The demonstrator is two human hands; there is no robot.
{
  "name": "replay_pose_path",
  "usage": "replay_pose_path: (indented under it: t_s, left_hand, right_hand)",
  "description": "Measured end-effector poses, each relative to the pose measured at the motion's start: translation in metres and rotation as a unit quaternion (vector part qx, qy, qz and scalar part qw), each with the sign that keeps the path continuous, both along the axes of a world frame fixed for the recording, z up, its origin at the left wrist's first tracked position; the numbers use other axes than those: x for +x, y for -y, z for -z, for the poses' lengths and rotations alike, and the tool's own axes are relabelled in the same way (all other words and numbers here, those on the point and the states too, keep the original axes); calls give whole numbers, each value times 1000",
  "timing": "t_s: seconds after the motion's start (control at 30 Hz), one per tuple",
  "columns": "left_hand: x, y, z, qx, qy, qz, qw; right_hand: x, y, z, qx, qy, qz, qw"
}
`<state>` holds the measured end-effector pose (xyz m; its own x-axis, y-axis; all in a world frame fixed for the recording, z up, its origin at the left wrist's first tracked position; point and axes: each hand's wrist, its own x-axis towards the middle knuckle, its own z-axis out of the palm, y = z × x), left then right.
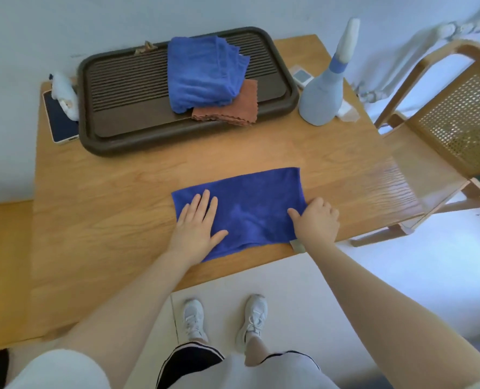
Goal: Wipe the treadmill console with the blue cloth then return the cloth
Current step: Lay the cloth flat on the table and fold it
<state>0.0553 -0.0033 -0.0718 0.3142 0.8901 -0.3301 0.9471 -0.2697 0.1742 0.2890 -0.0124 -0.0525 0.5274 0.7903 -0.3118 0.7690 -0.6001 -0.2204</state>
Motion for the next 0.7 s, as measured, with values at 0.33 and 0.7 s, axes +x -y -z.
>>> replay_pose_path:
  t_s: [0.33,0.7]
  left_hand:
    - [-9,0,-17,-30,234,-58,970]
    - [-40,6,-20,49,330,-359,872]
  right_hand:
    - [-16,-13,-59,124,-414,-31,901]
    - [-85,16,-15,92,-287,-312,901]
